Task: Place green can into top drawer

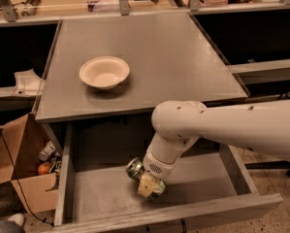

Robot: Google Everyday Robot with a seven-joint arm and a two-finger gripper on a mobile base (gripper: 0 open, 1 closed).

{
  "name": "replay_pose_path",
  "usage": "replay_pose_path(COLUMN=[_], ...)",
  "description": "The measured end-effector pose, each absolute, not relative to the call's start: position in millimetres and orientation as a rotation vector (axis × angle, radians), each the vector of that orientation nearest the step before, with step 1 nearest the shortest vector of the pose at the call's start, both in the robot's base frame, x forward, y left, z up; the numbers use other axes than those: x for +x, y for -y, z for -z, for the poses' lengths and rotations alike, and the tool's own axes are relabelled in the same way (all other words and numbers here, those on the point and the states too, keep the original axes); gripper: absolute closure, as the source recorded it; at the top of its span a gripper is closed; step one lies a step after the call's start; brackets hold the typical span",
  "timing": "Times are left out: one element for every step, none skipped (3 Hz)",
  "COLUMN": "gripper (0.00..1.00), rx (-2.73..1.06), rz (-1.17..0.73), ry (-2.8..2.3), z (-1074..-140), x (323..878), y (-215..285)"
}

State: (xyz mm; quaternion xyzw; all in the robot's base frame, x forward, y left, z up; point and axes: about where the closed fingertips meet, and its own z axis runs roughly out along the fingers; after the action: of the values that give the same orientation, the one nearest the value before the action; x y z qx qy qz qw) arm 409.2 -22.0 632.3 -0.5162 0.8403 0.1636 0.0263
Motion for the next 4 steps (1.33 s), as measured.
replay_pose_path(gripper=[1.00,1.00,0.81,0.58], rx=[-1.689,-1.681,-1.681,-1.681], rz=[-0.458,-0.460,-0.460,-0.460], ry=[-2.731,-2.717,-2.717,-2.717], z=[-623.2,-624.1,-624.1,-624.1], x=[395.5,396.8,396.8,396.8], y=[29.1,28.4,28.4,28.4])
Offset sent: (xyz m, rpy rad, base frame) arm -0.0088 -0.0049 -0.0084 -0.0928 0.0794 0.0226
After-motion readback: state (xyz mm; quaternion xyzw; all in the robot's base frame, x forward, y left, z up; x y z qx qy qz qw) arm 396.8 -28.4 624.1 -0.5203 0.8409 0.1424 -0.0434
